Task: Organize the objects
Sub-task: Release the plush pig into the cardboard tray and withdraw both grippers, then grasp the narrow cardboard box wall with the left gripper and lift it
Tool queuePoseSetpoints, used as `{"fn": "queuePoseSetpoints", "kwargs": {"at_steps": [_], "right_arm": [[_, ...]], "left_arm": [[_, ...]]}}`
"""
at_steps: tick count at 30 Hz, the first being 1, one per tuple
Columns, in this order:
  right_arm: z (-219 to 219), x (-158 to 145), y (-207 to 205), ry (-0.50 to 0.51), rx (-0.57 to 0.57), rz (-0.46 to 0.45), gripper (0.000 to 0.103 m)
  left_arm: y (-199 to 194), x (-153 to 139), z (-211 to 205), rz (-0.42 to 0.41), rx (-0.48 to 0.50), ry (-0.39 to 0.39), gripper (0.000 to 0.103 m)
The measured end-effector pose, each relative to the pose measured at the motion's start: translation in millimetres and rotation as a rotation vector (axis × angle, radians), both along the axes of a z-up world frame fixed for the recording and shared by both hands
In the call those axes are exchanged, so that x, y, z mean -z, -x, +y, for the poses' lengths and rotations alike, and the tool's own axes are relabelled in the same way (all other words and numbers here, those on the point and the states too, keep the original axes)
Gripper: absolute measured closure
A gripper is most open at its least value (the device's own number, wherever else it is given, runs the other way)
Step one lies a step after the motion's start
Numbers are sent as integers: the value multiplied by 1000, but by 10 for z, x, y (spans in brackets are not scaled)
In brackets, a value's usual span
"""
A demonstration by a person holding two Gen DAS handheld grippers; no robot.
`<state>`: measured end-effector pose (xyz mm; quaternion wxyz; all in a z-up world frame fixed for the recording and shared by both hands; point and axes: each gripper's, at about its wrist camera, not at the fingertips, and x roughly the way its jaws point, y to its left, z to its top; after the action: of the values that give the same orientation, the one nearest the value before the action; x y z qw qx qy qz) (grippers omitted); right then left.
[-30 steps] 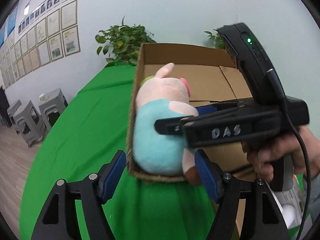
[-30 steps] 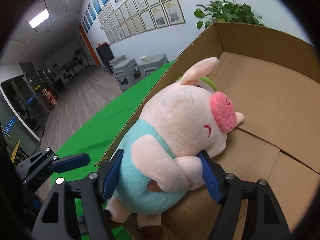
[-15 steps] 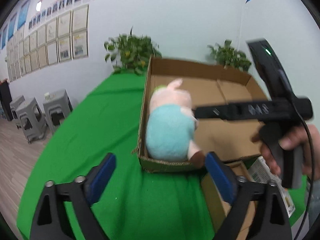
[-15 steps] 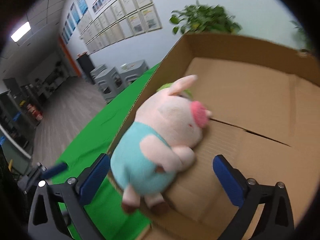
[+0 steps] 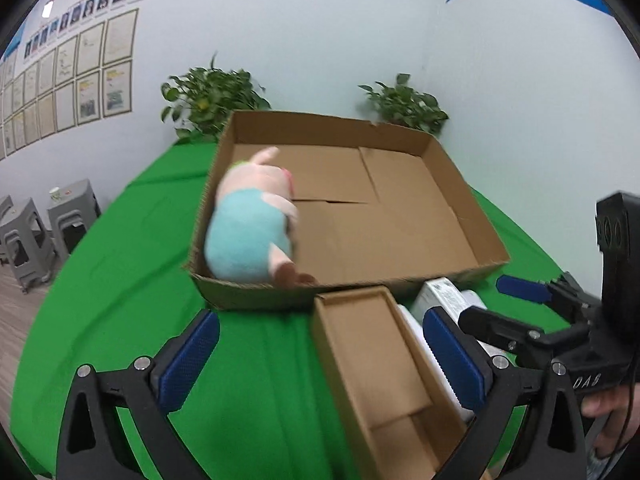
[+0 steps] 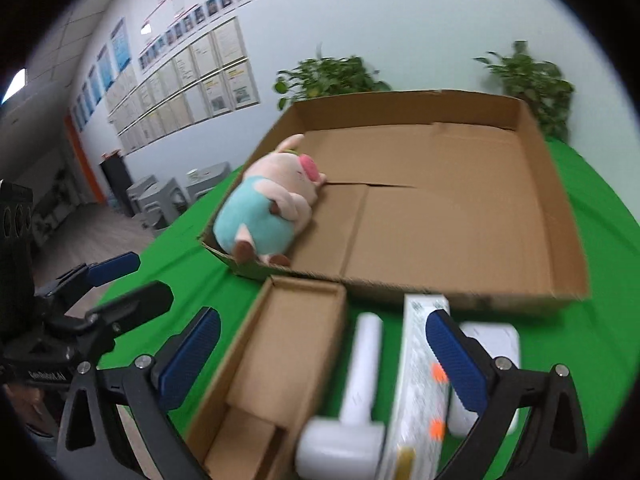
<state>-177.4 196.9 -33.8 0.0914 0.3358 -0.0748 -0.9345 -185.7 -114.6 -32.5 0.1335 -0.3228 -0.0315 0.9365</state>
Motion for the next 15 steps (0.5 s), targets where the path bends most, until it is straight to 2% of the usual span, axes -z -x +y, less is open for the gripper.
{"fn": "queuePoseSetpoints", "kwargs": {"at_steps": [11, 15], "right_arm": [[6, 184, -398, -42, 16, 8, 2], [-34, 350, -529, -6, -52, -38, 16]], "left_arm": [[-446, 142, 281, -21, 31, -52, 3], [-464, 358, 279, -89, 42, -78, 8]]}}
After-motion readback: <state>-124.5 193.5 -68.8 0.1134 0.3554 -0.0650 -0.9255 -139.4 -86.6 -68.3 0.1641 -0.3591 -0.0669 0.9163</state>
